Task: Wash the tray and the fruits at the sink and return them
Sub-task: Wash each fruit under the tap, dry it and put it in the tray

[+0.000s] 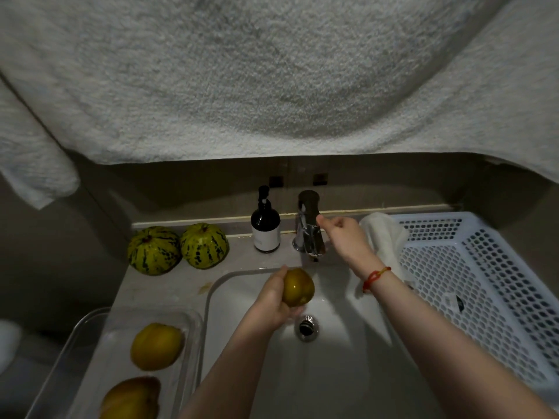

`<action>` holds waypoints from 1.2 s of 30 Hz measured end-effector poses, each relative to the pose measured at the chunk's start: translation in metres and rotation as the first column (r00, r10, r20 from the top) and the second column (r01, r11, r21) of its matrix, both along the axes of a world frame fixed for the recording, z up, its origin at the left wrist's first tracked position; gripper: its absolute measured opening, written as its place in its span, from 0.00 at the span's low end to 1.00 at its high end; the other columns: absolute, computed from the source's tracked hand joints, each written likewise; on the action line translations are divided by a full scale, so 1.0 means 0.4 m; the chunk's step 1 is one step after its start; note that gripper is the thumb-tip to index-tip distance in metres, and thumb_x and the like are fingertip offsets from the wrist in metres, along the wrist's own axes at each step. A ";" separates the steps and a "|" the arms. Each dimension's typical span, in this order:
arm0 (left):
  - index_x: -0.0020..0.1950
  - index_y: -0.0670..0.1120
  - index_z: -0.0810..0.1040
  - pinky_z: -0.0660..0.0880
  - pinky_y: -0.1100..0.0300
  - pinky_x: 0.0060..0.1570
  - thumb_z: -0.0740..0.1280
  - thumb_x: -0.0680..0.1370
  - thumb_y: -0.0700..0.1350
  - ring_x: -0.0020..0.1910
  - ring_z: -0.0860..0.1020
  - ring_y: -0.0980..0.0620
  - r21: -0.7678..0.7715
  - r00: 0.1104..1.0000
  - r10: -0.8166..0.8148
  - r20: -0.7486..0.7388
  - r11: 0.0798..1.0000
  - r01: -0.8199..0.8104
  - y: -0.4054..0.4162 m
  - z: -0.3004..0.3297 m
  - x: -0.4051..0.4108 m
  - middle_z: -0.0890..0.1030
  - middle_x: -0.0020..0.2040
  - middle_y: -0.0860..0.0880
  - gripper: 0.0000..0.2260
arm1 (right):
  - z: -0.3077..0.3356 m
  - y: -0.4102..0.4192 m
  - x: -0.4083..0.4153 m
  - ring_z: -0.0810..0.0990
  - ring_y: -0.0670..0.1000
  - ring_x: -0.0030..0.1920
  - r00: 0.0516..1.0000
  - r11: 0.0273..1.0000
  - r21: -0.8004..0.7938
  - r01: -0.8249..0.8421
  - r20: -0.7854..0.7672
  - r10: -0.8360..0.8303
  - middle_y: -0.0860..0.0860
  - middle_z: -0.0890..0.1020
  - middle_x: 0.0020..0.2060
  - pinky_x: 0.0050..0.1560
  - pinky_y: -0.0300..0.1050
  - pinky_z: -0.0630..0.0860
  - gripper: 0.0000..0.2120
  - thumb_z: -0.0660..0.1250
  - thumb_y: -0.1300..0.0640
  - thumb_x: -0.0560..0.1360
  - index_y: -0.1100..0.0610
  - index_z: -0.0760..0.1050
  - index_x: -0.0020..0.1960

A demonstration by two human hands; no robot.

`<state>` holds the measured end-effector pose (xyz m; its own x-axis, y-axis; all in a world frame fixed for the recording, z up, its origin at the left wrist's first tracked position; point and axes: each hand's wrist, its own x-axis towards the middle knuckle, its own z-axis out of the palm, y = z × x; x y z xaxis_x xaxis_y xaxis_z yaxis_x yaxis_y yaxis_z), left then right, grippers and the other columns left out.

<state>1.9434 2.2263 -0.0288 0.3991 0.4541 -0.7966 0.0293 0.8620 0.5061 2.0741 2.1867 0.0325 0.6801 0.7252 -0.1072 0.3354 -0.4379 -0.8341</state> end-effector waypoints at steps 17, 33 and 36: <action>0.65 0.48 0.68 0.74 0.56 0.49 0.63 0.75 0.30 0.53 0.75 0.46 0.385 0.956 0.126 0.265 0.895 -0.225 0.150 0.148 -0.098 0.74 0.56 0.44 0.22 | 0.142 0.264 -0.096 0.80 0.56 0.53 0.963 0.982 -0.012 -0.188 0.192 0.187 0.61 0.81 0.51 0.52 0.39 0.72 0.17 0.70 0.53 0.74 0.64 0.76 0.56; 0.68 0.48 0.69 0.72 0.48 0.63 0.70 0.71 0.30 0.58 0.74 0.44 0.596 0.976 0.164 0.146 0.772 -0.219 0.184 0.151 -0.038 0.71 0.60 0.43 0.28 | 0.121 0.320 -0.076 0.72 0.40 0.17 0.979 0.993 -0.086 -0.084 -0.194 0.066 0.47 0.77 0.19 0.19 0.31 0.68 0.06 0.70 0.61 0.74 0.58 0.74 0.40; 0.68 0.47 0.69 0.73 0.53 0.60 0.70 0.71 0.29 0.57 0.74 0.46 0.605 0.967 0.183 0.177 0.755 -0.253 0.182 0.145 -0.022 0.72 0.61 0.42 0.29 | 0.121 0.332 -0.078 0.69 0.40 0.15 0.975 0.992 -0.119 -0.045 -0.221 0.017 0.45 0.73 0.14 0.17 0.31 0.65 0.02 0.68 0.63 0.75 0.60 0.76 0.44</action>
<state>1.9348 2.2990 0.0290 0.2890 0.9175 -0.2731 -0.2016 0.3372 0.9196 2.0431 2.3195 0.0808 0.6077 0.7175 -0.3404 0.1656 -0.5337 -0.8293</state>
